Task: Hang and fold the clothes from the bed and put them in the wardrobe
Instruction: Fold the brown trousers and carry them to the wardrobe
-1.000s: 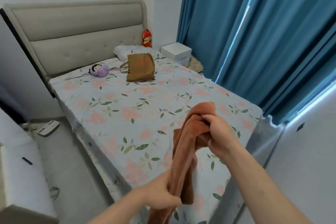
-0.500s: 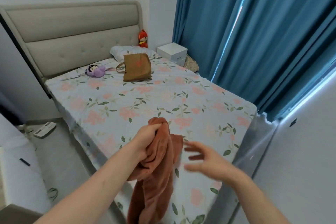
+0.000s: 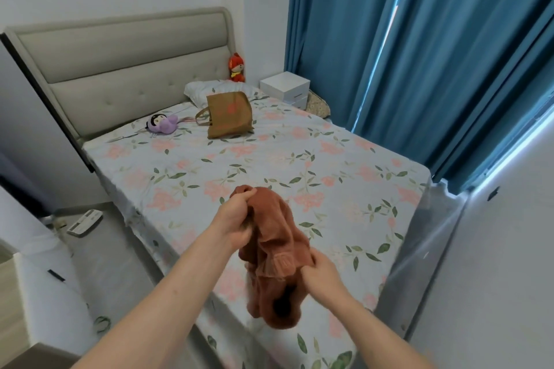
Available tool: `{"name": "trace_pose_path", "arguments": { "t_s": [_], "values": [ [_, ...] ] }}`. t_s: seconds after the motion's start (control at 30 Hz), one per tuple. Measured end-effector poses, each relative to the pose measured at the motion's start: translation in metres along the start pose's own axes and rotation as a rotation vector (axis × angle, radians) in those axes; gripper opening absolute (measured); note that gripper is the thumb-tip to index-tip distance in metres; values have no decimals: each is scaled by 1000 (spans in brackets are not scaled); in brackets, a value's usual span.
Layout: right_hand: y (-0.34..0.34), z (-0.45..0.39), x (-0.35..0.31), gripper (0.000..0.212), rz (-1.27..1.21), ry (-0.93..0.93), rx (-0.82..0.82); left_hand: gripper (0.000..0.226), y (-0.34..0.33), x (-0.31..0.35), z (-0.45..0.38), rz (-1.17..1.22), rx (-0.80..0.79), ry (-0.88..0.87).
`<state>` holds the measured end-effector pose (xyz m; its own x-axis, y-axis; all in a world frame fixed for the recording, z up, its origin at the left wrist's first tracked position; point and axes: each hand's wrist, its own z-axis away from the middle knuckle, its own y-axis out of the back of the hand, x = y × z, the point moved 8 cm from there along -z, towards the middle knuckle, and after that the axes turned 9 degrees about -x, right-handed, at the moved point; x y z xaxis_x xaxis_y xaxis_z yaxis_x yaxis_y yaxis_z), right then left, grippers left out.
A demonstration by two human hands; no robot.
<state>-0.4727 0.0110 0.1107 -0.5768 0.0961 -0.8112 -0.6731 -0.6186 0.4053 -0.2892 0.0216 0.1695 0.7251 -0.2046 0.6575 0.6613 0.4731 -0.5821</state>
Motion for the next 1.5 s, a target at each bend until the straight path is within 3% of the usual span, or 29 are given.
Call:
{"name": "trace_pose_path", "arguments": {
  "t_s": [0.07, 0.1, 0.17, 0.2, 0.27, 0.33, 0.4, 0.47, 0.63, 0.73, 0.8, 0.9, 0.97, 1.07, 1.17, 1.33, 1.43, 1.5],
  "values": [
    [30, -1, 0, 28, -38, -21, 114, 20, 47, 17, -3, -166, 158, -82],
    [45, 0, -2, 26, -42, -13, 155, 39, 75, 27, -3, -295, 263, -131],
    [64, 3, -13, 24, -26, 33, 166, 69, 116, 45, 3, -597, 413, -209],
    [68, 6, -21, 24, -7, 55, 140, 67, 122, 47, 7, -718, 418, -235],
    [69, 6, -34, 24, 36, 72, 84, 44, 108, 39, 13, -878, 280, -291],
    [65, 3, -43, 20, 56, 68, 41, 32, 77, 9, 22, -958, 22, -239],
    [55, 1, -53, 19, 50, 60, -33, 38, 39, -30, 36, -1087, -264, -106],
    [43, 4, -63, 21, 75, 55, -130, 50, 17, -57, 43, -1171, -402, -48],
    [39, 11, -59, 26, 66, 39, -260, 30, 24, -50, 21, -1456, -188, -296],
    [45, 16, -45, 31, 17, 21, -277, 10, 42, -53, 9, -1747, -135, -307],
    [49, 18, -39, 33, -43, 14, -263, 15, 49, -57, 6, -1739, -123, -275],
    [54, 18, -43, 34, -94, 48, -252, 39, 40, -67, 6, -1516, -215, -206],
    [56, 21, -51, 37, -130, 75, -310, 40, 27, -69, 3, -1529, -219, -267],
    [58, 31, -59, 48, -217, 97, -535, 25, 22, -52, -5, -1631, -38, -409],
    [72, 27, -46, 57, -254, 46, -543, 15, 28, -24, -8, -1694, 142, -480],
    [102, -14, -15, 61, 369, 76, -152, 23, 38, 6, 1, -1706, 256, -495],
    [99, -33, 16, 47, 508, 12, -90, 26, 53, 5, 3, -1770, 247, -437],
    [89, -38, 37, 34, 552, -58, -116, 27, 75, -5, -2, -1843, 189, -272]
  ]
}}
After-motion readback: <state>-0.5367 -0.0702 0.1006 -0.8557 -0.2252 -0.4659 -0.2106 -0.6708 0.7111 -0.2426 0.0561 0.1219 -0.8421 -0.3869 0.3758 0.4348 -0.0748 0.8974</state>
